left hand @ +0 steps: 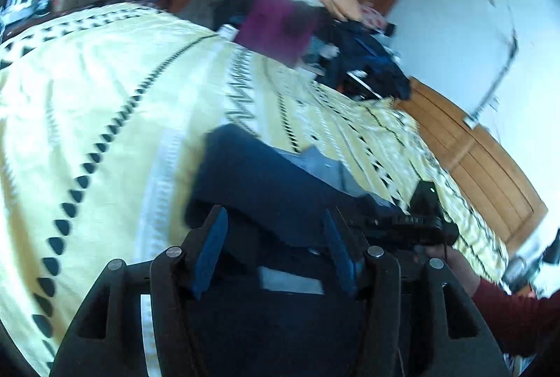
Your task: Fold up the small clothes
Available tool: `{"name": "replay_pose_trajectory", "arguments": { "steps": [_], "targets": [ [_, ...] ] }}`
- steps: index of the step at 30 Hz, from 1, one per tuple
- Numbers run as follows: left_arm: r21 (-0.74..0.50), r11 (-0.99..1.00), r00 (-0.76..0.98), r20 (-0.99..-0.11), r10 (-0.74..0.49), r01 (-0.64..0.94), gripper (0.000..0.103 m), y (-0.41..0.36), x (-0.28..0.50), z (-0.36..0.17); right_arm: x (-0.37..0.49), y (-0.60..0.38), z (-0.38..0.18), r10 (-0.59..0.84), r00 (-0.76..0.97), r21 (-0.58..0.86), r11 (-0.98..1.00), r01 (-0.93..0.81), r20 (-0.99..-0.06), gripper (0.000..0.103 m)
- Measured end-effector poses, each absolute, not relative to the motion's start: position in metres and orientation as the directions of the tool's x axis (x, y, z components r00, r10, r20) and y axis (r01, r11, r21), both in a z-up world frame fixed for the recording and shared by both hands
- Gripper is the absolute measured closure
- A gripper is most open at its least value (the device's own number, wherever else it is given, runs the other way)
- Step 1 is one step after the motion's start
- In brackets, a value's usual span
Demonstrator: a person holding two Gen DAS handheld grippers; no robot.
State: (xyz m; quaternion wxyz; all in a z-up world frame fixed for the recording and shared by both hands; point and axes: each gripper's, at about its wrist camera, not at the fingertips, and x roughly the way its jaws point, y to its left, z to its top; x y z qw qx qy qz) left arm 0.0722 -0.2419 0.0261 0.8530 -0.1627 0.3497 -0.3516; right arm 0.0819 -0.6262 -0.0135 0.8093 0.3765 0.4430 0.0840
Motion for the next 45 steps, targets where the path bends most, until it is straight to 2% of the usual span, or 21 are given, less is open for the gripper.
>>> {"name": "replay_pose_trajectory", "arguments": {
  "steps": [5,8,12,13,15,16,18,21,26,33,34,38,40,42,44,45],
  "targets": [
    [-0.491,0.718,0.544,-0.469,-0.695,0.493,0.044,-0.233,0.108,0.034,0.034,-0.658,0.051,0.395,0.735,0.675,0.729,0.115,-0.551,0.103],
    [-0.501,0.710,0.522,-0.482,-0.704,0.495,0.042,-0.238,0.136,0.033,0.005,-0.684,0.066,0.358,0.763,0.670,0.731,0.130,-0.538,0.103],
    [-0.437,0.696,0.403,-0.590,-0.700,0.570,0.042,-0.287,0.159,0.011,-0.011,-0.702,0.060,0.327,0.763,0.663,0.728,0.174,-0.558,0.103],
    [-0.393,0.709,0.379,-0.640,-0.668,0.586,0.042,-0.301,0.161,-0.001,-0.014,-0.706,0.056,0.316,0.762,0.659,0.728,0.188,-0.566,0.103],
    [-0.259,0.765,0.347,-0.774,-0.529,0.589,0.047,-0.325,0.165,-0.034,-0.015,-0.713,0.054,0.294,0.759,0.644,0.736,0.208,-0.581,0.103],
    [-0.240,0.784,0.341,-0.800,-0.493,0.572,0.050,-0.325,0.169,-0.045,-0.017,-0.717,0.053,0.271,0.756,0.622,0.751,0.222,-0.596,0.103],
    [-0.260,0.798,0.345,-0.797,-0.495,0.544,0.050,-0.316,0.174,-0.051,-0.027,-0.735,0.046,0.246,0.743,0.608,0.749,0.262,-0.623,0.103],
    [-0.146,0.806,0.382,-0.822,-0.422,0.574,0.049,-0.321,0.172,-0.052,-0.041,-0.758,0.025,0.248,0.711,0.624,0.708,0.330,-0.658,0.103],
    [-0.140,0.804,0.379,-0.826,-0.417,0.578,0.045,-0.317,0.175,-0.053,-0.051,-0.759,-0.014,0.256,0.660,0.607,0.700,0.377,-0.706,0.102],
    [-0.067,0.842,0.434,-0.834,-0.342,0.536,0.045,-0.292,0.171,-0.046,-0.058,-0.764,-0.034,0.301,0.698,0.675,0.650,0.349,-0.650,0.100],
    [-0.051,0.861,0.452,-0.835,-0.315,0.505,0.049,-0.283,0.173,-0.044,-0.060,-0.763,-0.035,0.303,0.705,0.682,0.647,0.342,-0.641,0.100],
    [-0.099,0.919,0.526,-0.794,-0.304,0.380,0.047,-0.242,0.162,-0.019,-0.063,-0.761,-0.036,0.294,0.724,0.684,0.653,0.325,-0.624,0.098],
    [-0.121,0.901,0.536,-0.768,-0.351,0.417,0.045,-0.245,0.146,-0.005,-0.063,-0.760,-0.036,0.290,0.727,0.684,0.654,0.324,-0.622,0.098],
    [-0.110,0.834,0.501,-0.754,-0.424,0.540,0.042,-0.271,0.121,0.004,-0.064,-0.761,-0.037,0.291,0.730,0.686,0.652,0.322,-0.619,0.098],
    [-0.038,0.787,0.458,-0.795,-0.397,0.616,0.038,-0.296,0.106,-0.006,-0.064,-0.761,-0.036,0.295,0.726,0.686,0.653,0.322,-0.621,0.098],
    [0.026,0.782,0.449,-0.831,-0.330,0.623,0.038,-0.303,0.104,-0.019,-0.064,-0.761,-0.035,0.297,0.721,0.682,0.656,0.322,-0.626,0.098]
  ]
}}
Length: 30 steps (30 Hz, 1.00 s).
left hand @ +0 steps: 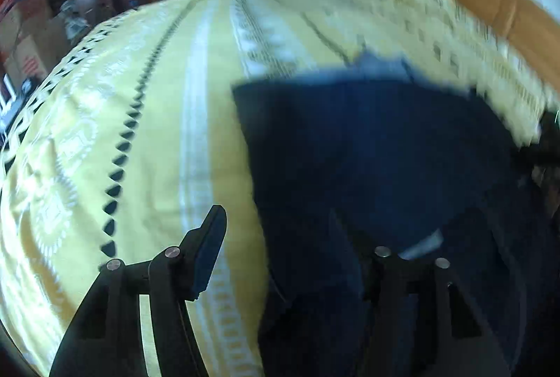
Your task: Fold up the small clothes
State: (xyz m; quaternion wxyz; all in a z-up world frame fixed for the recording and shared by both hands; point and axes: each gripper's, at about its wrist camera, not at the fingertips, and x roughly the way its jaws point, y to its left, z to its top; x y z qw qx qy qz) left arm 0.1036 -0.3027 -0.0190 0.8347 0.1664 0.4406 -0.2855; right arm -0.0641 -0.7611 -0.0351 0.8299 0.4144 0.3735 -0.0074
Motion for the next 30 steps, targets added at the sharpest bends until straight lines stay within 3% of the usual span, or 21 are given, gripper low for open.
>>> {"name": "replay_pose_trajectory", "arguments": {
  "steps": [1,4,5,6,7,8,10,13,16,21,25,30],
  "targets": [
    [0.089,0.785,0.449,-0.857,-0.254,0.613,0.033,-0.302,0.104,-0.033,-0.065,-0.760,-0.034,0.299,0.715,0.676,0.663,0.321,-0.632,0.098],
    [0.004,0.849,0.449,-0.850,-0.276,0.528,0.021,-0.265,0.114,-0.032,-0.066,-0.754,-0.027,0.298,0.678,0.627,0.716,0.307,-0.672,0.095],
    [0.007,0.875,0.474,-0.842,-0.256,0.485,0.028,-0.252,0.116,-0.027,-0.067,-0.751,-0.024,0.291,0.667,0.606,0.736,0.302,-0.686,0.090],
    [0.077,0.908,0.512,-0.843,-0.161,0.412,0.033,-0.238,0.119,-0.025,-0.069,-0.749,-0.021,0.284,0.660,0.590,0.751,0.298,-0.696,0.087],
    [0.112,0.923,0.528,-0.842,-0.109,0.369,0.034,-0.227,0.123,-0.026,-0.071,-0.747,-0.018,0.277,0.655,0.576,0.761,0.297,-0.704,0.081],
    [0.073,0.948,0.523,-0.846,-0.105,0.309,0.034,-0.205,0.126,-0.024,-0.077,-0.745,-0.013,0.267,0.651,0.564,0.769,0.301,-0.711,0.068],
    [0.023,0.972,0.523,-0.846,-0.106,0.235,0.034,-0.171,0.120,-0.015,-0.093,-0.742,-0.004,0.248,0.651,0.547,0.779,0.307,-0.718,0.054],
    [-0.025,0.957,0.520,-0.835,-0.180,0.290,0.034,-0.159,0.096,0.000,-0.127,-0.737,0.009,0.219,0.663,0.535,0.782,0.319,-0.716,0.054],
    [-0.026,0.901,0.506,-0.820,-0.267,0.432,0.033,-0.175,0.054,0.017,-0.171,-0.732,0.010,0.189,0.664,0.538,0.757,0.371,-0.724,0.046],
    [0.031,0.803,0.490,-0.806,-0.333,0.596,0.030,-0.249,0.039,0.020,-0.231,-0.721,-0.012,0.205,0.662,0.602,0.660,0.450,-0.721,0.048],
    [0.008,0.793,0.415,-0.855,-0.310,0.609,0.031,-0.279,0.065,-0.018,-0.247,-0.714,-0.003,0.162,0.661,0.579,0.658,0.481,-0.733,0.046],
    [-0.024,0.863,0.470,-0.831,-0.299,0.505,0.029,-0.268,0.087,-0.025,-0.229,-0.699,0.021,0.149,0.652,0.522,0.739,0.427,-0.744,0.046]
  ]
}}
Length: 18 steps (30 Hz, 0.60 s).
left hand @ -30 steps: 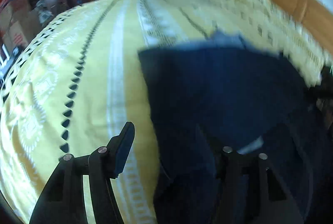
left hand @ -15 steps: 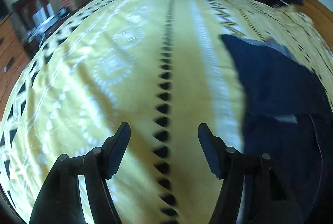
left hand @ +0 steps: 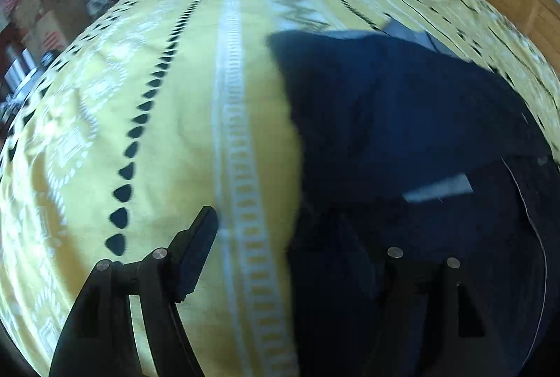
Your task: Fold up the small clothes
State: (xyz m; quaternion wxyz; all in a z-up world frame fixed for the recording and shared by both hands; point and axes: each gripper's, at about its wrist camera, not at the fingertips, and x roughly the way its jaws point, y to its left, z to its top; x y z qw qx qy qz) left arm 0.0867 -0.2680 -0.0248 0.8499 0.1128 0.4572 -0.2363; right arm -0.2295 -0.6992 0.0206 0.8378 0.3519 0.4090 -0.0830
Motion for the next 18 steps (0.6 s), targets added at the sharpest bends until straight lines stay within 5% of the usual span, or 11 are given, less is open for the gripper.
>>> {"name": "replay_pose_trajectory", "arguments": {
  "steps": [9,18],
  "targets": [
    [0.012,0.838,0.472,-0.831,-0.295,0.545,0.028,-0.282,0.095,-0.029,-0.135,-0.620,0.044,0.280,0.659,0.498,0.851,0.167,-0.698,0.046],
    [0.037,0.909,0.572,-0.788,-0.230,0.416,0.021,-0.269,0.102,-0.029,-0.103,-0.572,0.027,0.363,0.619,0.528,0.843,0.099,-0.696,0.046]
  ]
}}
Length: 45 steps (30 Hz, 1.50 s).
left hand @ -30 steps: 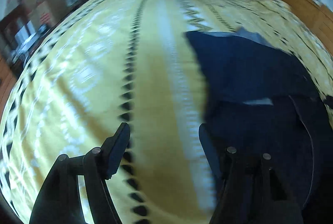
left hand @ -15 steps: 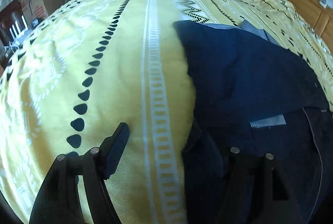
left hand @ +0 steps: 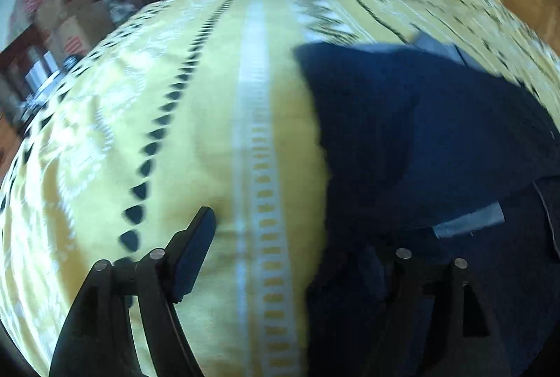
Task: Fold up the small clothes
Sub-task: 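Close the right tool on the shirt's side edge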
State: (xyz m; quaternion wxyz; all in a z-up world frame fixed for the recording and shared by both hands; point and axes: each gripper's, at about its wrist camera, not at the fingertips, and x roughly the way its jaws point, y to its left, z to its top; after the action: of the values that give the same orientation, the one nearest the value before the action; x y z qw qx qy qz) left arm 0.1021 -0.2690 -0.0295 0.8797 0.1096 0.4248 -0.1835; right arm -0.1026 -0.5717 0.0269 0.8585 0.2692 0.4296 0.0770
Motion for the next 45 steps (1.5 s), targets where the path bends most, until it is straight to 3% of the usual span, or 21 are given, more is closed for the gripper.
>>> {"name": "replay_pose_trajectory", "arguments": {
  "steps": [5,10,12,14,17,24,27,33,36,37,38,42,45],
  "targets": [
    [-0.067,0.931,0.551,-0.790,-0.269,0.359,0.018,-0.248,0.109,-0.033,-0.101,-0.588,0.026,0.340,0.625,0.519,0.846,0.123,-0.702,0.046],
    [-0.052,0.931,0.560,-0.786,-0.262,0.362,0.018,-0.249,0.106,-0.032,-0.075,-0.616,0.043,0.310,0.678,0.538,0.830,0.149,-0.666,0.046],
    [-0.033,0.929,0.570,-0.782,-0.254,0.368,0.018,-0.251,0.102,-0.030,-0.045,-0.607,0.051,0.355,0.694,0.574,0.813,0.101,-0.626,0.053],
    [-0.011,0.928,0.580,-0.778,-0.243,0.373,0.018,-0.251,0.096,-0.027,-0.007,-0.579,0.058,0.432,0.682,0.599,0.800,0.011,-0.589,0.068],
    [0.008,0.926,0.587,-0.776,-0.232,0.377,0.019,-0.253,0.095,-0.027,0.057,-0.514,0.057,0.544,0.607,0.608,0.785,-0.123,-0.579,0.078],
    [0.009,0.919,0.577,-0.780,-0.240,0.395,0.019,-0.250,0.086,-0.025,0.140,-0.396,-0.023,0.604,0.357,0.578,0.794,-0.191,-0.713,0.082],
    [-0.008,0.916,0.563,-0.787,-0.253,0.401,0.019,-0.245,0.080,-0.023,0.130,-0.396,-0.021,0.602,0.385,0.573,0.795,-0.202,-0.700,0.083],
    [-0.163,0.919,0.566,-0.745,-0.354,0.360,0.021,-0.208,0.063,-0.006,0.113,-0.375,0.022,0.538,0.461,0.404,0.840,-0.362,-0.706,0.081],
    [-0.209,0.913,0.567,-0.729,-0.385,0.351,0.021,-0.193,0.048,0.000,0.136,-0.343,-0.007,0.499,0.375,0.349,0.848,-0.399,-0.782,0.094],
    [-0.219,0.911,0.560,-0.731,-0.391,0.350,0.021,-0.189,0.045,-0.001,0.141,-0.333,-0.015,0.494,0.380,0.338,0.848,-0.407,-0.782,0.102],
    [-0.231,0.910,0.555,-0.732,-0.396,0.345,0.021,-0.186,0.042,-0.001,0.146,-0.325,-0.016,0.510,0.394,0.346,0.841,-0.417,-0.765,0.103],
    [-0.293,0.902,0.547,-0.720,-0.427,0.317,0.021,-0.172,0.038,-0.004,0.153,-0.318,-0.009,0.545,0.390,0.400,0.827,-0.395,-0.742,0.101],
    [-0.364,0.881,0.534,-0.701,-0.472,0.301,0.019,-0.162,0.042,-0.009,0.139,-0.348,0.020,0.559,0.464,0.404,0.825,-0.397,-0.687,0.085]
  ]
}}
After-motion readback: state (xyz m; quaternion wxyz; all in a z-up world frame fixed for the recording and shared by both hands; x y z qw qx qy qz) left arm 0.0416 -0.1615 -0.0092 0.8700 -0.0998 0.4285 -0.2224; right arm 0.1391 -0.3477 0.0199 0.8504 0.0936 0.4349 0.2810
